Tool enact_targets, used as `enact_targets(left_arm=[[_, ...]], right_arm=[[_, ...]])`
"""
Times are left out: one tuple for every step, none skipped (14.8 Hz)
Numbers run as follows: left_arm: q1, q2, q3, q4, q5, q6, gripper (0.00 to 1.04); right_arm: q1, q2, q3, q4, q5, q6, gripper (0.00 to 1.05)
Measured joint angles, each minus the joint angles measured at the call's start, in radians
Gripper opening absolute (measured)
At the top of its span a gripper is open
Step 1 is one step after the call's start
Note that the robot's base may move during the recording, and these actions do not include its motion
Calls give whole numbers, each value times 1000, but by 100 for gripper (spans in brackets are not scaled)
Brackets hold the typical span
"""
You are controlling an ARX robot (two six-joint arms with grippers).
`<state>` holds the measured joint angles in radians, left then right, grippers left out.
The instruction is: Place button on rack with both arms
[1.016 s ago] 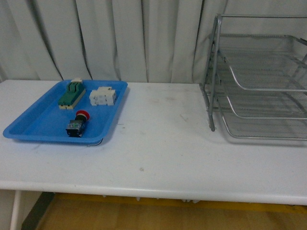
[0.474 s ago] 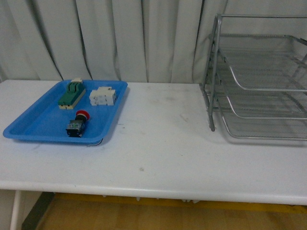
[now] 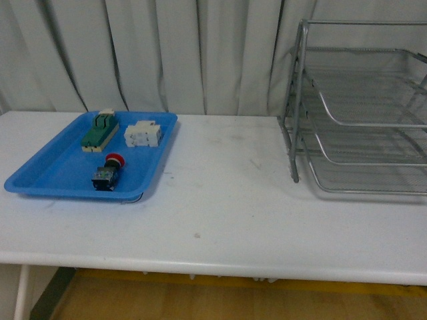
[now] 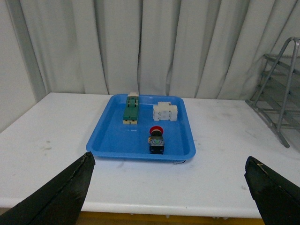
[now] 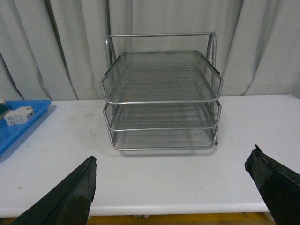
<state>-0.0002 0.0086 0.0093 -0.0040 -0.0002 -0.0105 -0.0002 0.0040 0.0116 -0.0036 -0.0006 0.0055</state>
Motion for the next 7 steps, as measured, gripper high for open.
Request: enact_targets(left_arm=[[0,0,0,0,0,0,98],[0,0,0,0,0,0,98],[0,0,0,0,0,0,98],[0,0,0,1,0,0,98],[0,0,0,0,0,0,98],[0,0,0,0,0,0,98],[0,0,0,0,0,0,98]], right_arm=[[0,0,0,0,0,0,98],[-8,4,1,-3,-23,13,98],[-62,72,2,71,-128,74,98],[-130,208,29,189,-200,146,98],[-201,377,74,351,-265,220,98],[-243,521,121,506,-306,268,98],[-279,672,184,654,-319,306,98]])
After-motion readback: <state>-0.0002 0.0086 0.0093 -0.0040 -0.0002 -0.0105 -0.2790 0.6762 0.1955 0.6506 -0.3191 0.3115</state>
